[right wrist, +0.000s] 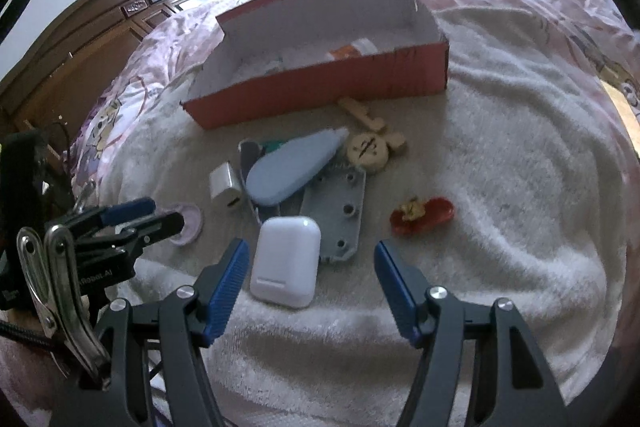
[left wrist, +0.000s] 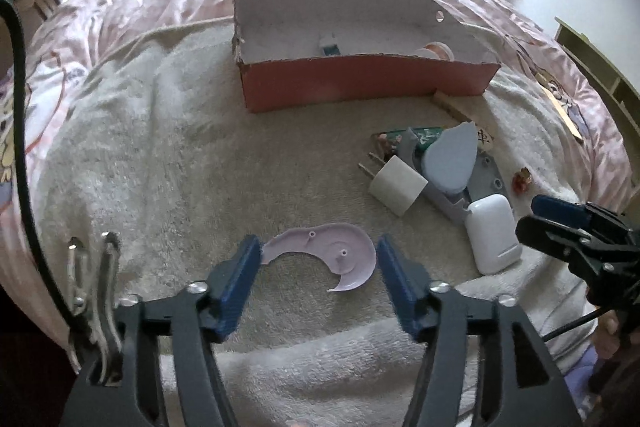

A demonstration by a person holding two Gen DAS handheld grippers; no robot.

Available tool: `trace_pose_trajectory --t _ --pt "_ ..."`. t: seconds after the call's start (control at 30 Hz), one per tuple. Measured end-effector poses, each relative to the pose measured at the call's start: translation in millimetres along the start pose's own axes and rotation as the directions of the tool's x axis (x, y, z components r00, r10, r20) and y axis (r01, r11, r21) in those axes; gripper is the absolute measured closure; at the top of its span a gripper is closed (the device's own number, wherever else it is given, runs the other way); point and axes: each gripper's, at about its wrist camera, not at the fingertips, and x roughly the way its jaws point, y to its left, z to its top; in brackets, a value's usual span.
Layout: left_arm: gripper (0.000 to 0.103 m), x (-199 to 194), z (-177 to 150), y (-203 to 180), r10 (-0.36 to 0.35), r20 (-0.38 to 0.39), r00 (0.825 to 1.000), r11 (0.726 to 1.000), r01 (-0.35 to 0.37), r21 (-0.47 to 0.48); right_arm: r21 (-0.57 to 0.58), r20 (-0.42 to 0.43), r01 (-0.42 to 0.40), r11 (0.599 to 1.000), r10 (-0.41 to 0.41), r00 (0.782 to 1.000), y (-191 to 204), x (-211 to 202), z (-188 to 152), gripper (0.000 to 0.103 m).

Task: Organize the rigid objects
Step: 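Grasp the lilac disc with the left tool while the right tool grasps the white earbud case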

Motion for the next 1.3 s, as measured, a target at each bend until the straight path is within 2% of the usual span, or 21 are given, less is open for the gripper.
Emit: trace_pose_trajectory --t 0.07,0.33,0.63,0.7,0.87,0.93,1.2,1.3 --pt "0.027 3 -2 -3 0.008 -0.002 1.0 1.0 -0.008 0.026 0.007 -0.015 -0.005 1.0 0.005 1.0 0 3 -2 0.034" --pt "0.027 17 -7 -4 -0.037 -0.033 0.999 0.999 0.038 0.031 -0.017 -0.035 -0.007 1.0 0.006 0.999 11 7 -5 0.034" --pt "0.026 25 -11 -10 0.007 0.004 1.0 0.996 -0.007 0.086 -0.025 -0.099 0.009 1.0 -0.011 0.995 16 26 -12 0.034" --pt "0.026 25 -11 -9 0.004 0.014 1.0 0.997 -0.005 0.079 -0.034 -0.101 0.016 0.999 -0.019 0.995 18 28 -12 0.032" --pt "0.026 27 -10 -10 0.013 0.021 1.0 0.997 -0.015 0.075 -0.06 -0.102 0.008 0.998 -0.014 0.995 22 34 -14 0.02" --pt "0.028 27 -10 -12 0.021 0.026 0.999 0.996 -0.023 0.081 -0.079 -0.106 0.015 0.997 -0.023 0.994 25 35 -14 0.017" --pt "0.063 19 -11 -2 0.043 0.048 0.998 0.998 -0.045 0.038 -0.114 -0.105 0.04 0.993 -0.052 0.993 33 36 -17 0.015" --pt "0.065 17 -12 2 0.038 0.046 0.998 0.999 -0.039 0.022 -0.122 -0.094 0.068 0.99 -0.08 0.992 34 35 -18 0.021"
